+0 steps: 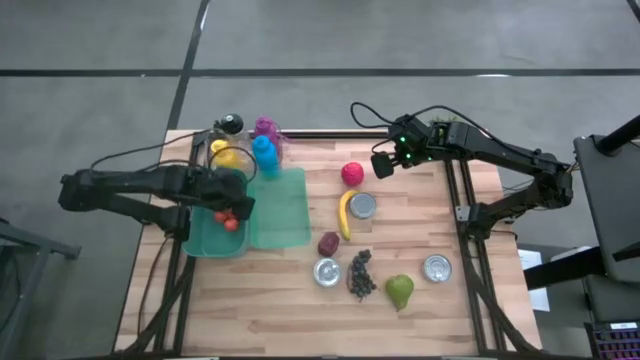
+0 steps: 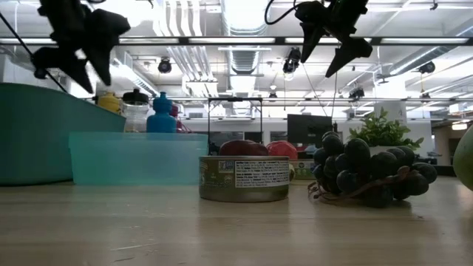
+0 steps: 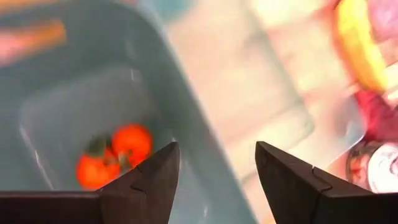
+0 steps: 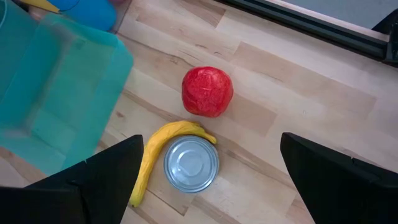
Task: Pick & Place Food Item
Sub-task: Put the dark red apple into the green bin
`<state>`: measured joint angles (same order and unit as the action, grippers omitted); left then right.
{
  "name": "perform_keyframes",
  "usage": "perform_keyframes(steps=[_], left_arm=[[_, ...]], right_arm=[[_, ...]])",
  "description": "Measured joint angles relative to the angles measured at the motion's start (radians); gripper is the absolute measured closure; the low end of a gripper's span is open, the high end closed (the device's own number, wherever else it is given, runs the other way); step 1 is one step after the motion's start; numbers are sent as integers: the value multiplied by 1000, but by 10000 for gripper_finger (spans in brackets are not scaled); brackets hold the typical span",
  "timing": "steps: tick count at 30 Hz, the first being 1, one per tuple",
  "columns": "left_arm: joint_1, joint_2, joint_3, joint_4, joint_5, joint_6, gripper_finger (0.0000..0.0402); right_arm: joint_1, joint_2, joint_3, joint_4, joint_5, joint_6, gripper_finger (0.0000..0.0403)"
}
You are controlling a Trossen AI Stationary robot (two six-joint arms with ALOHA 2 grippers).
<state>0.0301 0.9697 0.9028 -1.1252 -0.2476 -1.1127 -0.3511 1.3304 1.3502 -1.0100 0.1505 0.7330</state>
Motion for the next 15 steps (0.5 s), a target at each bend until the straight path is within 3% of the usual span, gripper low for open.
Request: perform_keyframes(steps=[10,15], left_arm=[[-46,0,89,96,-204,210,183],[-60,0,102,177,-265,268,139]], right_arm=[[0,0,0,0,0,0,25],[0,0,0,0,0,0,25]])
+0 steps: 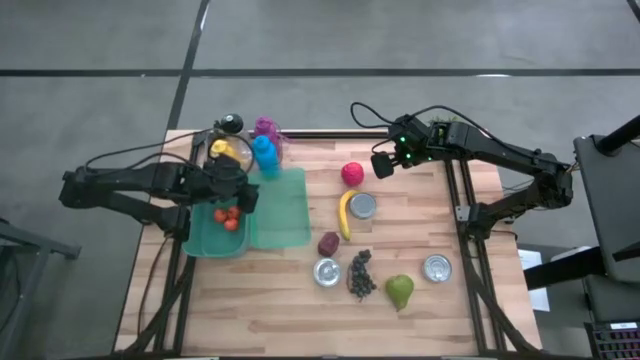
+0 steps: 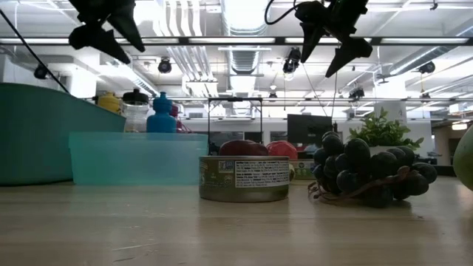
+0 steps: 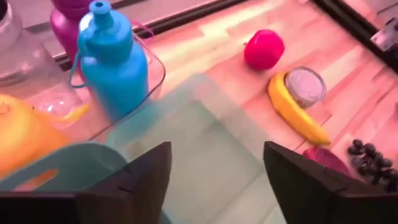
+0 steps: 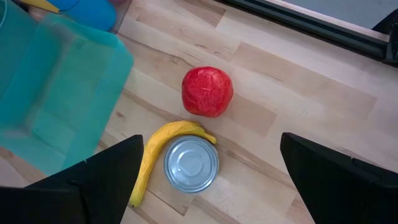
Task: Pick & Place Food Item
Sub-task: Put the dark red apple into the green bin
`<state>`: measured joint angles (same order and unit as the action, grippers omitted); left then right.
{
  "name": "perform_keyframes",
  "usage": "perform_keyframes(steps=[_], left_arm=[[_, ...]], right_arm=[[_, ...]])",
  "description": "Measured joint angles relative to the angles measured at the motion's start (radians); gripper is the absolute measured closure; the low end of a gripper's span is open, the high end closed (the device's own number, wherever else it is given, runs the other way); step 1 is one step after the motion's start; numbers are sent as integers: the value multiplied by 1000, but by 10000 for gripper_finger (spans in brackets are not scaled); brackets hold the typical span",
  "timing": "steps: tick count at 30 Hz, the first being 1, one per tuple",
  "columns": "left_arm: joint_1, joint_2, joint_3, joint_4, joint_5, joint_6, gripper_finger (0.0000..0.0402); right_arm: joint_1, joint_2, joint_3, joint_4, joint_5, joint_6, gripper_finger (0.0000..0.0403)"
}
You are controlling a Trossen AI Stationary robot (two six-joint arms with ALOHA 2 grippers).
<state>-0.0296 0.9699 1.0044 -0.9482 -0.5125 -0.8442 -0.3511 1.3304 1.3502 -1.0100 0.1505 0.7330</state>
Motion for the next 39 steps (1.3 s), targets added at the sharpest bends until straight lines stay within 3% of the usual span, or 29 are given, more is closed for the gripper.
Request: perform_keyframes(steps=[6,13,16,27,39], left_arm=[[-10,31,-8,73,-6,1,84],[-132,145,11,159,-180,-27,78],[-152,202,58,157,-210,-48,78],[-166,482,228,152,-117,-49,78],[-195,694,349,170,-55,-43,78]], right_arm=[[0,0,0,0,0,0,25],[0,0,0,0,0,0,25],[0,0,0,0,0,0,25],[0,0,0,0,0,0,25],[0,0,0,0,0,0,25]])
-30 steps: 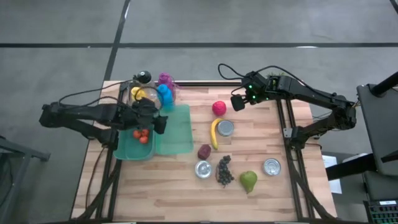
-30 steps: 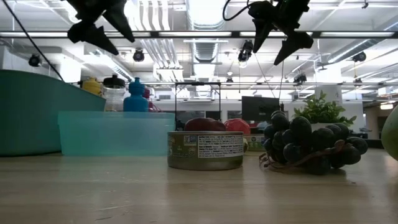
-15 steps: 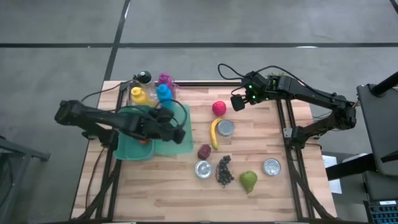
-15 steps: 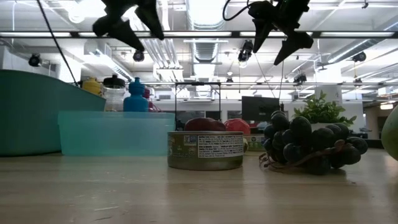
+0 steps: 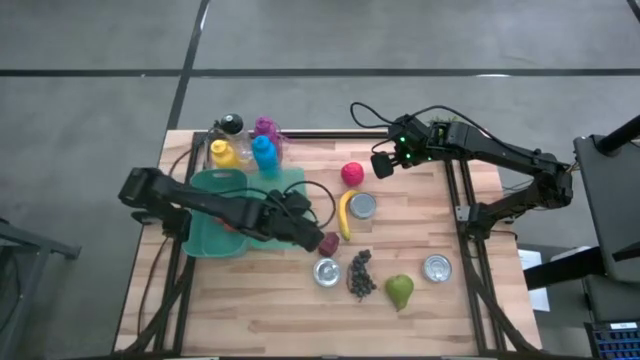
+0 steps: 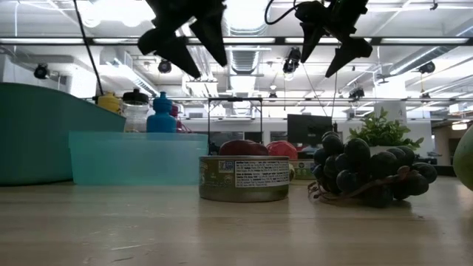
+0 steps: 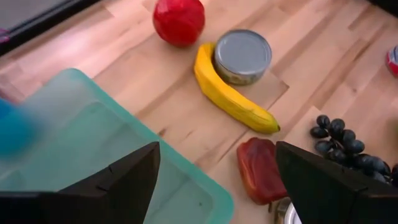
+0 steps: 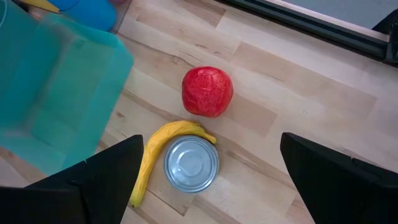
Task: Pick & Place Food Item
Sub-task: Put the dark red apple into the green bin
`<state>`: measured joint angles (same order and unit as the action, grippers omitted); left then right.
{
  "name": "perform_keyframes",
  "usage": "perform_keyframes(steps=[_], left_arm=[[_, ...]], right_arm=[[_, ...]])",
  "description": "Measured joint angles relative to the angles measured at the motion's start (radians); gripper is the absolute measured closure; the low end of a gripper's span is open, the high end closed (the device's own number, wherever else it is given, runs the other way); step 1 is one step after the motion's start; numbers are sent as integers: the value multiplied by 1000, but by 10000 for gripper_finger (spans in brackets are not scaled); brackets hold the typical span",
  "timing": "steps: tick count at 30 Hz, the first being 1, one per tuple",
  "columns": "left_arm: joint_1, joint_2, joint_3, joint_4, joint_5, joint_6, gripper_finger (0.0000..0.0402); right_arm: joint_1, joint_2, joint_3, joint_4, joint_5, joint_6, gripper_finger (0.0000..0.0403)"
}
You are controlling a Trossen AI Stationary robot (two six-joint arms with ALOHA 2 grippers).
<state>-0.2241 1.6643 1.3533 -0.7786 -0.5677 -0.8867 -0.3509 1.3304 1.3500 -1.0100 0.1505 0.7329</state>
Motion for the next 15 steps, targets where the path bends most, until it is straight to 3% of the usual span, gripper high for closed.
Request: perform_keyframes(steps=[15], left_arm=[[-6,81,17,79,40,73,78]], right_arm=[[0,0,0,0,0,0,25]])
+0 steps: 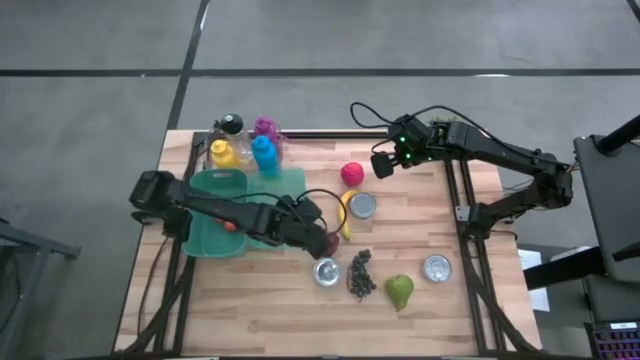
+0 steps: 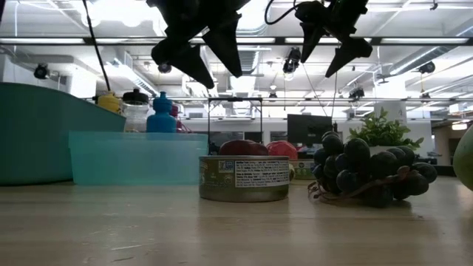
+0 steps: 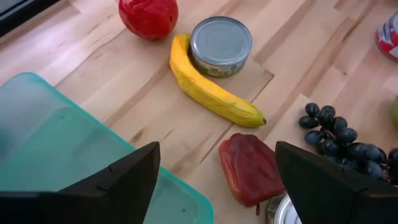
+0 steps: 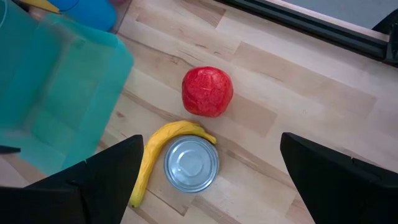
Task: Pick & Place Food Item
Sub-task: Put the dark red apple into the green bin
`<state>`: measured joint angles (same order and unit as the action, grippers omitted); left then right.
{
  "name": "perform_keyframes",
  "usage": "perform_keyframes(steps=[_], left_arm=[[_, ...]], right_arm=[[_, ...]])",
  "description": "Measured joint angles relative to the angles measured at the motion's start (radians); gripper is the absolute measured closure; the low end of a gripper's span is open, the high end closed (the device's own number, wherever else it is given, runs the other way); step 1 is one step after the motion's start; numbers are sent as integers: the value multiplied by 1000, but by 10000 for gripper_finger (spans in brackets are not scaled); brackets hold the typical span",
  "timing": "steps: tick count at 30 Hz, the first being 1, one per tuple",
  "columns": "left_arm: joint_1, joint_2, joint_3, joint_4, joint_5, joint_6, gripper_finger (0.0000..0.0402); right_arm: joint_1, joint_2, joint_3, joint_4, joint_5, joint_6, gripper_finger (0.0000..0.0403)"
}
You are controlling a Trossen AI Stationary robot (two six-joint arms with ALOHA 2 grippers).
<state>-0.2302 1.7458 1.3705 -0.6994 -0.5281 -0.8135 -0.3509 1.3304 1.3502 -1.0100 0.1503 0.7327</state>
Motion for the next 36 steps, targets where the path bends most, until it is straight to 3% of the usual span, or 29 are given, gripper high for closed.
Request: perform_keyframes(steps=[12,26,36], left_arm=[[0,38,-1,22,9,2,78],[-1,97,-2,48,130,29,67],[-1,101,-2,52,140,52,66]], right_arm=[[0,0,0,1,0,0,25],[0,0,0,5,0,0,25],[0,0,0,5,0,0,25]])
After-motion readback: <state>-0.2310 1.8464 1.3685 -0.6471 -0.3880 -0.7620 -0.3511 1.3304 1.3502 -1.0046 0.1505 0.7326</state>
